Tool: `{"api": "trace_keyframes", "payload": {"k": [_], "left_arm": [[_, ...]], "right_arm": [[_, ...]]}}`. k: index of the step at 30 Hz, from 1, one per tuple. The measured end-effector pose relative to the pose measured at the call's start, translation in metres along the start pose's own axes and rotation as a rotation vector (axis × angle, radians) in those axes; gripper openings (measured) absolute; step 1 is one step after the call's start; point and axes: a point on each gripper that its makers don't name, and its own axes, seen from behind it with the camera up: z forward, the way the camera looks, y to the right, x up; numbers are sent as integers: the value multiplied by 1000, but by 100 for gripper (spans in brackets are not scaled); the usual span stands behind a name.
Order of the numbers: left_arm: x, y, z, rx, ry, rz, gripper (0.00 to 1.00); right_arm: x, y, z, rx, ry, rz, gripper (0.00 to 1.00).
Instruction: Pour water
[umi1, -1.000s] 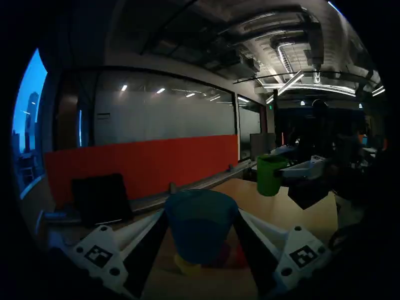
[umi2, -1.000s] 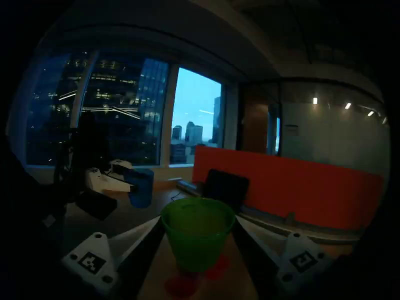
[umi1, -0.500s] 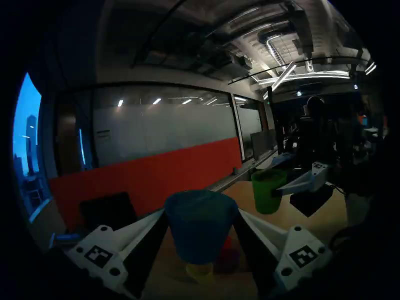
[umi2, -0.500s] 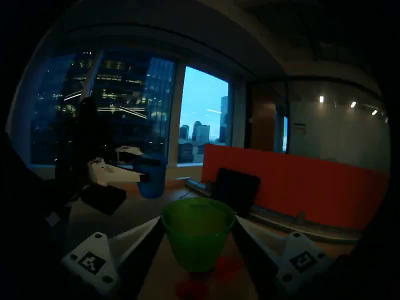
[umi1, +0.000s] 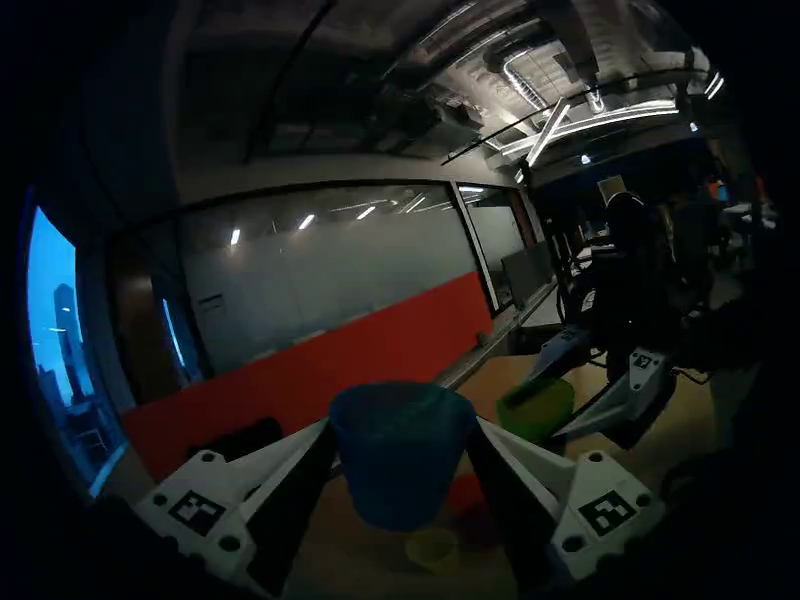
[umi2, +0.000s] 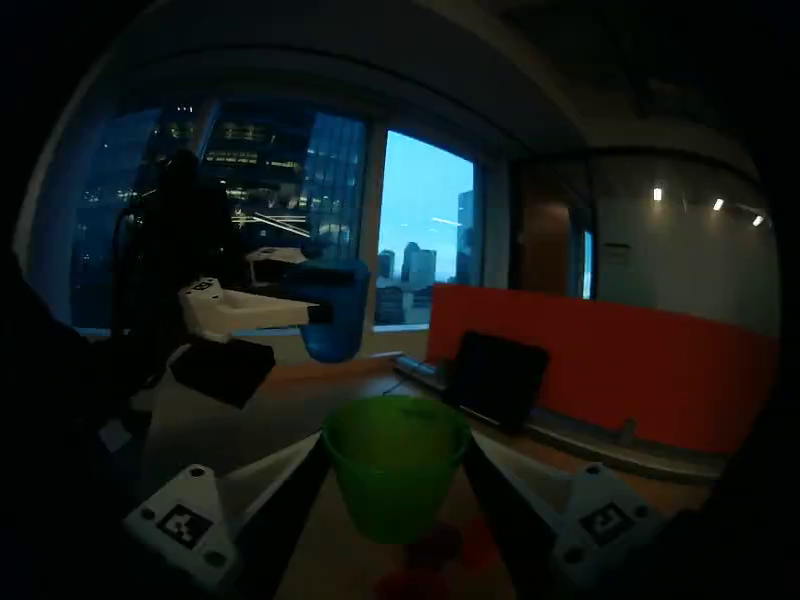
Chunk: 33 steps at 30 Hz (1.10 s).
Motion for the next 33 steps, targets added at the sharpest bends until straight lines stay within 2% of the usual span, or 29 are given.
{"api": "trace_keyframes", "payload": {"k": [11, 23, 33], "left_arm": [[13, 0, 4, 13, -9, 135, 87], [34, 7, 7, 34, -1, 295, 87], [43, 15, 8, 42, 1, 389, 86]], "right_arm": [[-6, -21, 18, 47, 7, 7, 92], [-11, -36, 27, 70, 11, -4, 91], [-14, -46, 31, 89, 16, -4, 91]]}}
